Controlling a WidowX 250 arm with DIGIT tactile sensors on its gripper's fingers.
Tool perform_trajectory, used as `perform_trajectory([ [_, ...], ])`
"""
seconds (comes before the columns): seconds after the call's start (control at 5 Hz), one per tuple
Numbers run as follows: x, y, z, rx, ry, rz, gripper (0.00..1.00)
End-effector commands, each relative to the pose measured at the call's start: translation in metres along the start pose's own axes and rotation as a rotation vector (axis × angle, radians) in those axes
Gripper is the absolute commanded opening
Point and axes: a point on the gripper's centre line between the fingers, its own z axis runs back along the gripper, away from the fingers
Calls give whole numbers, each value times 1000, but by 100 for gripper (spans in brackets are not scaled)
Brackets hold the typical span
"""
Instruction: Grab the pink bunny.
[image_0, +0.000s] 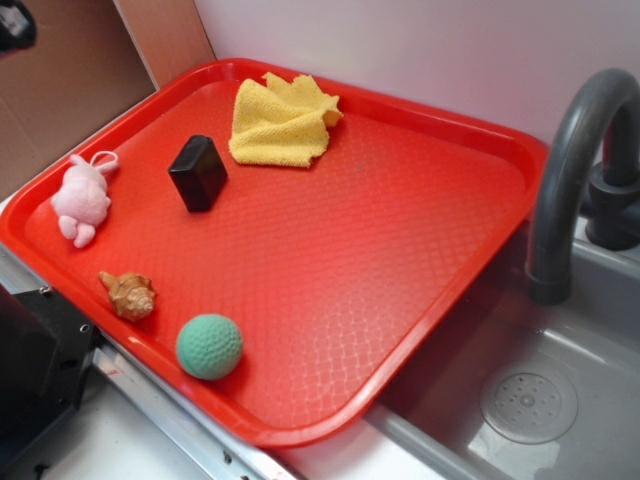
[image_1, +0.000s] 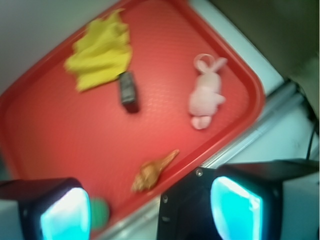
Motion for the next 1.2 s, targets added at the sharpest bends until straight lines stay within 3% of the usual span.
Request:
perform_trajectory([
  [0.0, 21, 26, -36, 50, -106, 203, 100],
  [0.2, 30, 41, -50, 84, -129, 210, 100],
  [0.4, 33, 50, -65, 82, -147, 181, 100],
  [0.6, 40, 59, -91, 93, -127, 203, 100],
  [1.0, 54, 63, -137, 137, -169, 273, 100],
])
